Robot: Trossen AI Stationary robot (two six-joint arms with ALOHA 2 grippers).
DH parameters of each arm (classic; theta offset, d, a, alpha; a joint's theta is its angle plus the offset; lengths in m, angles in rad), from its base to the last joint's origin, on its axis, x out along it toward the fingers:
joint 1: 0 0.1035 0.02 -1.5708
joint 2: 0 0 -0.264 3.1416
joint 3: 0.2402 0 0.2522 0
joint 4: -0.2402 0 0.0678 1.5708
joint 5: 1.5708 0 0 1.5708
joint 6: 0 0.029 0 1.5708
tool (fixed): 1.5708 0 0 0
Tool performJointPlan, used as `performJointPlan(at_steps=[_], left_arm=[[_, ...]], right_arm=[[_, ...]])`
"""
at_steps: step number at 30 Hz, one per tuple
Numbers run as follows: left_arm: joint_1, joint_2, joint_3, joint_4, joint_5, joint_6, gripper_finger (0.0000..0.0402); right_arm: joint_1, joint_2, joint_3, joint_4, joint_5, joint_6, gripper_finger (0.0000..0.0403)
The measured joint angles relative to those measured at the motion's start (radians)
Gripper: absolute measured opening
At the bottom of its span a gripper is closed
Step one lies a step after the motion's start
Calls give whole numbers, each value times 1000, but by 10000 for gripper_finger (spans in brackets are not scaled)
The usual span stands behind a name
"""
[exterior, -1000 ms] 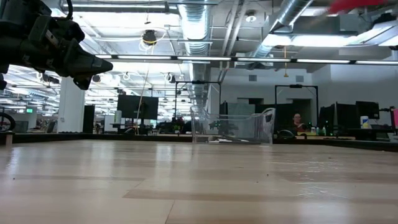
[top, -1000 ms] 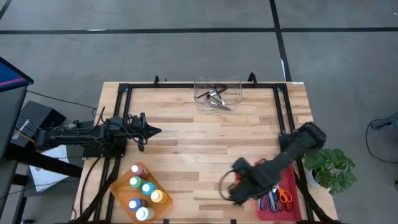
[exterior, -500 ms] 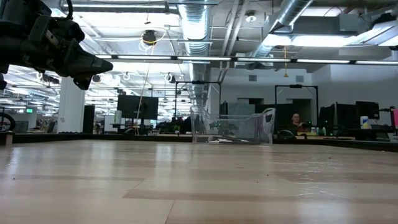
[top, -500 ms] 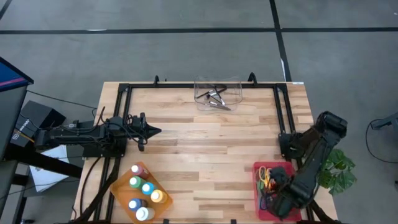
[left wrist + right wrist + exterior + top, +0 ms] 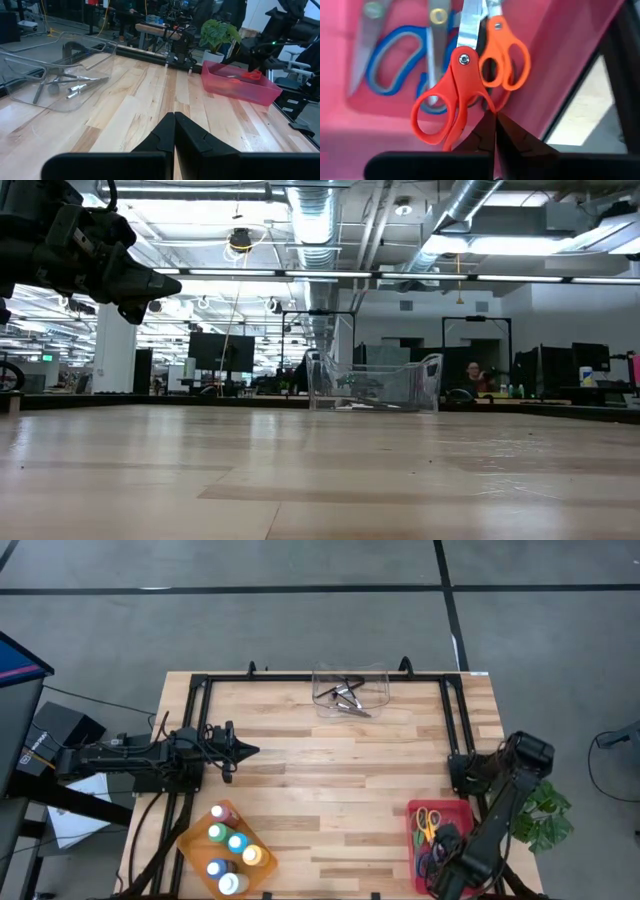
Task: Pick & Place Paint Supplies
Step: Put the red scissor into the red bin, then return to Home Position
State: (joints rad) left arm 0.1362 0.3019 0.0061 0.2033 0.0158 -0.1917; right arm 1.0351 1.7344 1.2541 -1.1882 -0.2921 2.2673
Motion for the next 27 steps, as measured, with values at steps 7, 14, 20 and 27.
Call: performJointPlan(at_steps=[7,14,20,27], left_arm=[[0,0,0,0,0,0,0],[0,0,0,0,0,0,0],[0,0,0,0,0,0,0],[0,0,0,0,0,0,0]], right_arm=[[-5,35,0,-49,-21,1,23],[-12,35,0,-29,-22,-50,90],[-64,-42,22,-33,140,-141,139],[-183,-196,133,20,763,-638,85]])
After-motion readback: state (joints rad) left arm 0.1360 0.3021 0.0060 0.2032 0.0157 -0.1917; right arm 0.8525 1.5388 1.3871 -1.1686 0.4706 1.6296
